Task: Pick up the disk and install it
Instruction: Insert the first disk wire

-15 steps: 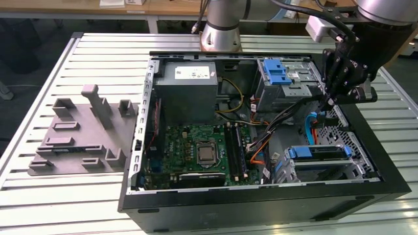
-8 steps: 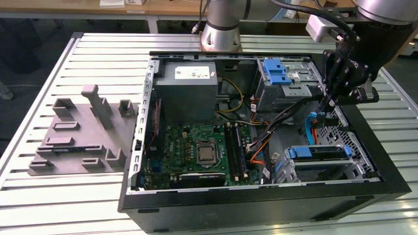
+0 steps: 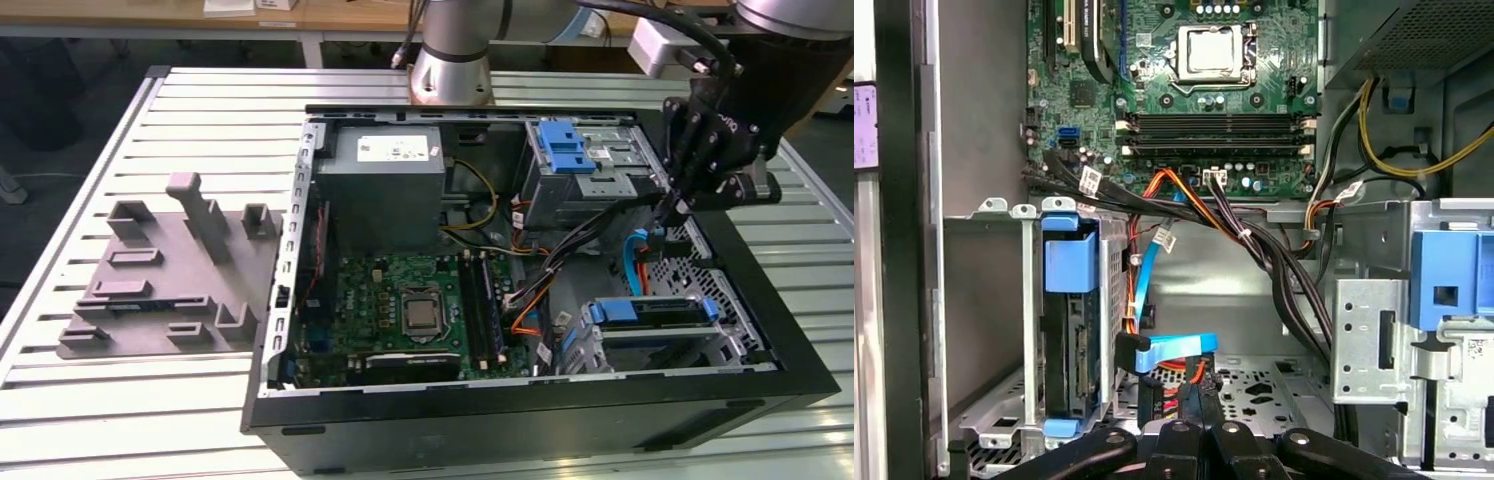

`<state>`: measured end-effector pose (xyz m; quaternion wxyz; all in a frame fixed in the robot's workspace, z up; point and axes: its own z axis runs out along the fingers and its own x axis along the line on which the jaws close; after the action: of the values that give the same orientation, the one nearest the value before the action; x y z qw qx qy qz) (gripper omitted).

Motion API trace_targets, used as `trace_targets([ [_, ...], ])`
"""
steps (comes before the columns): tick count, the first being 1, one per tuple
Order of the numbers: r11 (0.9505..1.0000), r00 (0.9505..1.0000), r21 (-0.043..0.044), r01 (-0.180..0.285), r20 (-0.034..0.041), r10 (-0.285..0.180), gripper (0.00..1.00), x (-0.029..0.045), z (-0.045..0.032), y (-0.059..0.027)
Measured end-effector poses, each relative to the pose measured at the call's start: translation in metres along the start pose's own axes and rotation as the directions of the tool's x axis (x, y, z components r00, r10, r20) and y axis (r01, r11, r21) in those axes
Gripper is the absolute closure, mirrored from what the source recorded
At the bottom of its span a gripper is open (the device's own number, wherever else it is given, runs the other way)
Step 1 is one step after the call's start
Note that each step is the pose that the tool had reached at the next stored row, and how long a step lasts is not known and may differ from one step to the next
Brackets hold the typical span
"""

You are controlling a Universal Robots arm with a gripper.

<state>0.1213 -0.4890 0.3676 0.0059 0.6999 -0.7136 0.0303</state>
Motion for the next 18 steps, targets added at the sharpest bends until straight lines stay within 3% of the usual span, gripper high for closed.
trace_targets([
  [1,1.0000,1.0000,0.0000,0.000,-0.0006,0.000,0.89,0.0000,0.0002,0.0000],
  [3,1.0000,0.9999,0.0002,0.000,-0.0104,0.000,0.89,0.0001,-0.0001,0.0000],
  [7,1.0000,0.9985,0.0010,0.002,-0.0541,-0.002,0.89,0.0008,-0.0001,0.0000],
  [8,1.0000,0.9982,0.0011,0.002,-0.0599,-0.002,0.89,0.0008,0.0002,0.0000],
  [14,1.0000,0.9976,0.0030,0.002,-0.0695,-0.002,0.89,0.0008,0.0016,0.0000],
  [18,1.0000,0.9957,0.0044,0.003,-0.0922,-0.003,0.89,0.0011,0.0024,0.0001],
])
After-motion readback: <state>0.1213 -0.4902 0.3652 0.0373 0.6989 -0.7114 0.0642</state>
